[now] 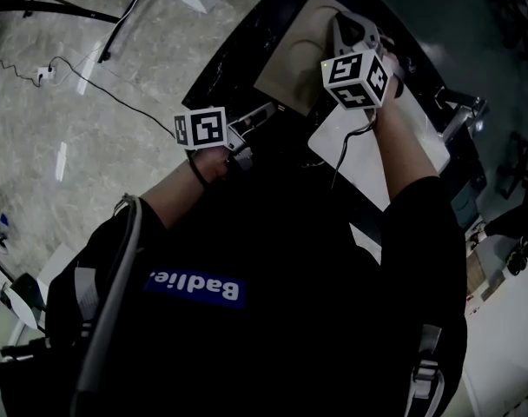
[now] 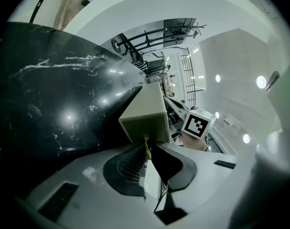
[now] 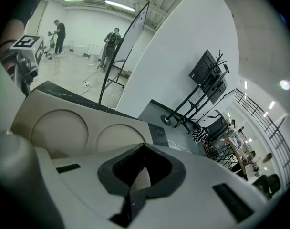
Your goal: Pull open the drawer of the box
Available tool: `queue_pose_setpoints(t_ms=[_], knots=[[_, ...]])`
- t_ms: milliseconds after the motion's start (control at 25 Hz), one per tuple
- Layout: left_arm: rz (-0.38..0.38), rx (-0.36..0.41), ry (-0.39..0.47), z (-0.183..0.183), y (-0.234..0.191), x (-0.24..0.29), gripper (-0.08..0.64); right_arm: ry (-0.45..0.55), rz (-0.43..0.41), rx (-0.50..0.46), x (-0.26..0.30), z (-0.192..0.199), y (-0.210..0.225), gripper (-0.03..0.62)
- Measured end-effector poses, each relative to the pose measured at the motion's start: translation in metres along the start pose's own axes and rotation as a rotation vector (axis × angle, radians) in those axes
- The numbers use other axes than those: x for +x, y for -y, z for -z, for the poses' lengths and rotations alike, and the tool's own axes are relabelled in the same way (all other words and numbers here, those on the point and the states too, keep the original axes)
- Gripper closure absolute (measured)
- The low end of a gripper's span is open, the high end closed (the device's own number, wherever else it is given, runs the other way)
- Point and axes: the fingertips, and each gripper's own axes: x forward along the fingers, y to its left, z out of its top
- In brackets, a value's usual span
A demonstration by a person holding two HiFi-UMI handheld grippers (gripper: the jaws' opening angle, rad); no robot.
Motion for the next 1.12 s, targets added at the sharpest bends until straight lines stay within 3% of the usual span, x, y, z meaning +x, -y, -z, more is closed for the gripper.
queue_pose_setpoints(t_ms=[1120], knots=[[-0.019, 0.010, -0.084, 0.029, -0.005, -0.033, 0.520, -0.015, 0.038, 0.041, 0.003, -0.001, 0.002, 0.592]])
